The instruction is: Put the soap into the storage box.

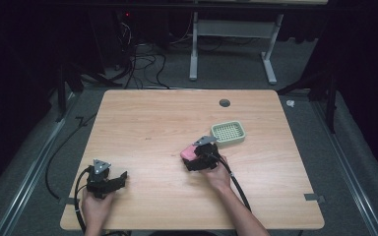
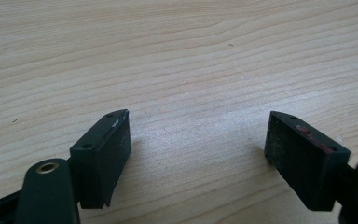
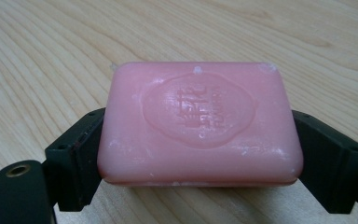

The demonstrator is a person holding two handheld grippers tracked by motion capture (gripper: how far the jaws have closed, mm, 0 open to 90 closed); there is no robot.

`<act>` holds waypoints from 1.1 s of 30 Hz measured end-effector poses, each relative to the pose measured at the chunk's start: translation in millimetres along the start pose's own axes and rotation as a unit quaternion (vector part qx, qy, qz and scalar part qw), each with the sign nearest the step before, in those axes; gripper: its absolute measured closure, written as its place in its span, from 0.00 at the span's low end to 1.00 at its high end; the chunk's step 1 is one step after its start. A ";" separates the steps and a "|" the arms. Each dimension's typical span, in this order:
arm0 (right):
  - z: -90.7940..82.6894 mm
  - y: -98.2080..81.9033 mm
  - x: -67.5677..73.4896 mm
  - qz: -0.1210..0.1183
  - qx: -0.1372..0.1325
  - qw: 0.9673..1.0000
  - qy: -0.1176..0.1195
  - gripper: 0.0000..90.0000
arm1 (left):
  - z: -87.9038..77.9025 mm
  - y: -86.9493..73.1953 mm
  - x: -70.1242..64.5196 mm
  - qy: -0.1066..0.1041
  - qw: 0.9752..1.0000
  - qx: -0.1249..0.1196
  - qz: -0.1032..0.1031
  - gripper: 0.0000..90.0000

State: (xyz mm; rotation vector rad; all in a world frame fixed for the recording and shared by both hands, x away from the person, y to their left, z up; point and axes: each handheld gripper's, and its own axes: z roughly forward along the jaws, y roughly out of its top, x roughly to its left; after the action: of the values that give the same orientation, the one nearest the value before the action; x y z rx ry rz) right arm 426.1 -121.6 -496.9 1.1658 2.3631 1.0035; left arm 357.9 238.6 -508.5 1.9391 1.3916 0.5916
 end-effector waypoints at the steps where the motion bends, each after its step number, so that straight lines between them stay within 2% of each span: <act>1: -1.9 0.3 -1.2 0.001 0.001 1.000 0.000 0.15 | 0.0 0.0 0.0 0.000 1.000 0.000 0.000 0.26; 13: -13.8 1.5 -3.7 0.007 -0.014 1.000 0.004 0.15 | 0.0 0.0 0.0 0.000 1.000 0.000 0.000 0.26; 15: -16.9 1.8 -4.1 0.015 -0.018 1.000 0.004 0.15 | 0.0 0.0 0.0 0.000 1.000 0.000 0.000 0.26; 26: -41.7 -0.8 -22.3 0.049 -0.038 0.998 -0.007 0.15 | 0.0 0.0 -0.1 0.000 1.000 0.000 0.000 0.26; 33: -54.7 -3.8 -37.8 0.063 -0.036 0.997 -0.029 0.15 | 0.0 0.0 0.0 0.000 1.000 0.000 0.000 0.26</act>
State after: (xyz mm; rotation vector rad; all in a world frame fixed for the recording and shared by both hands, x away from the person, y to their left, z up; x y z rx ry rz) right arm 417.1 -177.6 -462.1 1.3116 2.2125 1.0705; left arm 357.9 238.6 -508.5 1.9395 1.3918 0.5920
